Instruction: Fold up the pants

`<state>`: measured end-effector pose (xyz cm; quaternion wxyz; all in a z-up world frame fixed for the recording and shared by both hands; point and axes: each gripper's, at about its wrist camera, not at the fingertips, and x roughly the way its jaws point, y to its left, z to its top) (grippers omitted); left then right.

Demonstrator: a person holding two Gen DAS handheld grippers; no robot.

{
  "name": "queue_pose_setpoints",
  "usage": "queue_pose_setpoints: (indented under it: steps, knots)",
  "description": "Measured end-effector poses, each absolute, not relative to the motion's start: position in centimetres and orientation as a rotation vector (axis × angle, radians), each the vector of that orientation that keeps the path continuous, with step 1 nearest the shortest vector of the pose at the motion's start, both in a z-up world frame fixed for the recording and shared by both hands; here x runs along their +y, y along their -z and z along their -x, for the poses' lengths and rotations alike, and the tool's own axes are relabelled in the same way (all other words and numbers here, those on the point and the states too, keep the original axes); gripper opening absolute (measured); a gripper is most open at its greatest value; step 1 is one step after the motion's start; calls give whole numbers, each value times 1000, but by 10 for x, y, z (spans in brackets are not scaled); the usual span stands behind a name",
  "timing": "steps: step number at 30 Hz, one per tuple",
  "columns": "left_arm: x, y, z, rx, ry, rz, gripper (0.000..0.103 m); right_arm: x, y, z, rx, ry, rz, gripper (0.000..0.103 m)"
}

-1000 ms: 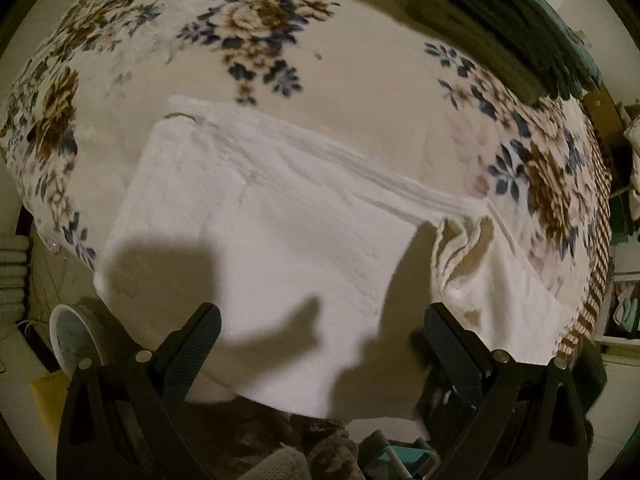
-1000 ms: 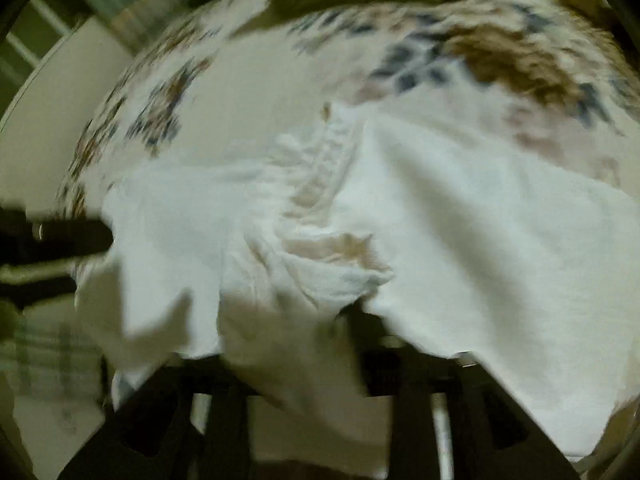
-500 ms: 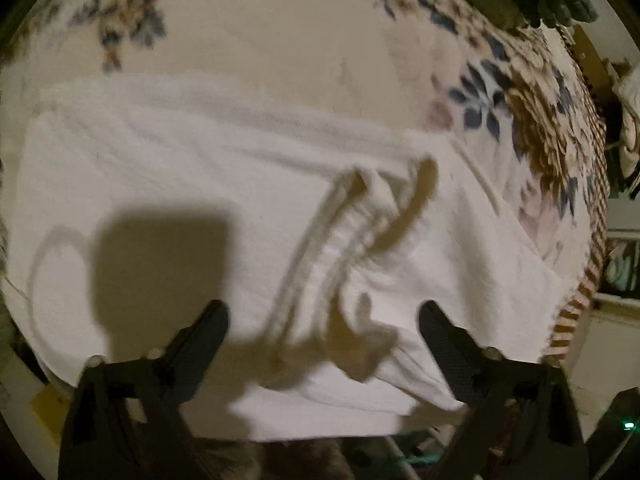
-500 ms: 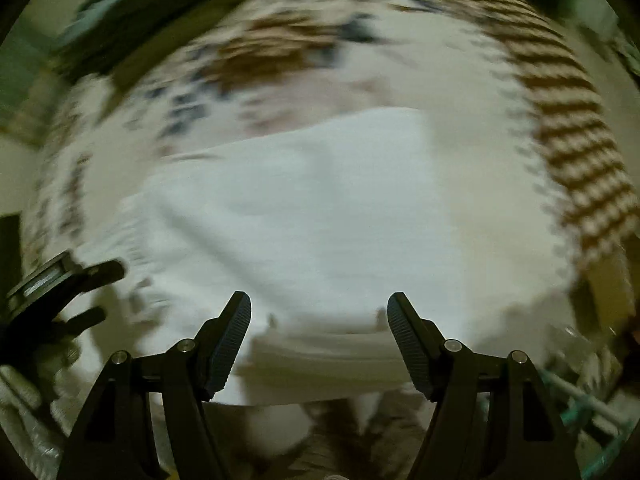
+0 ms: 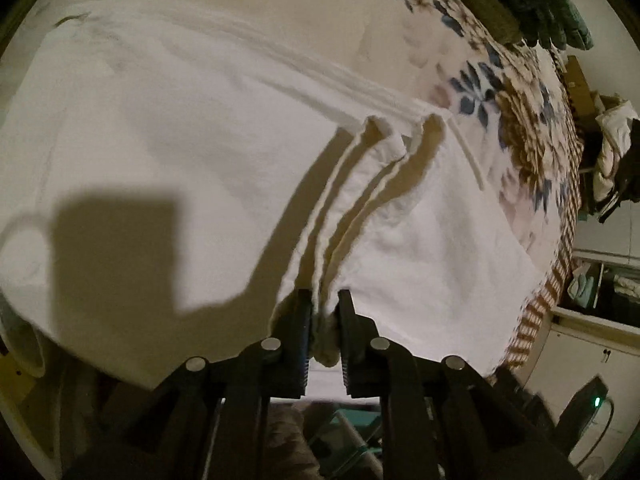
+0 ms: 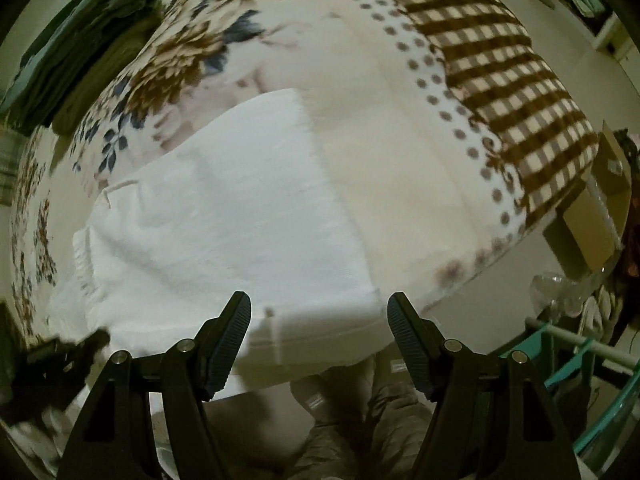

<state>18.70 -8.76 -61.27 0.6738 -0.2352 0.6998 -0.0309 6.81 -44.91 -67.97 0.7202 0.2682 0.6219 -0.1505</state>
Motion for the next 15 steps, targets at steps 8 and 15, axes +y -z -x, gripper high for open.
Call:
queue_pose_setpoints:
  steps: [8, 15]
  knots:
    - [-89, 618, -171, 1597, 56, 506, 10, -459, 692, -75, 1418, 345, -579, 75]
    - [-86, 610, -169, 1618, 79, 659, 20, -457, 699, -89, 1464, 331, -524, 96]
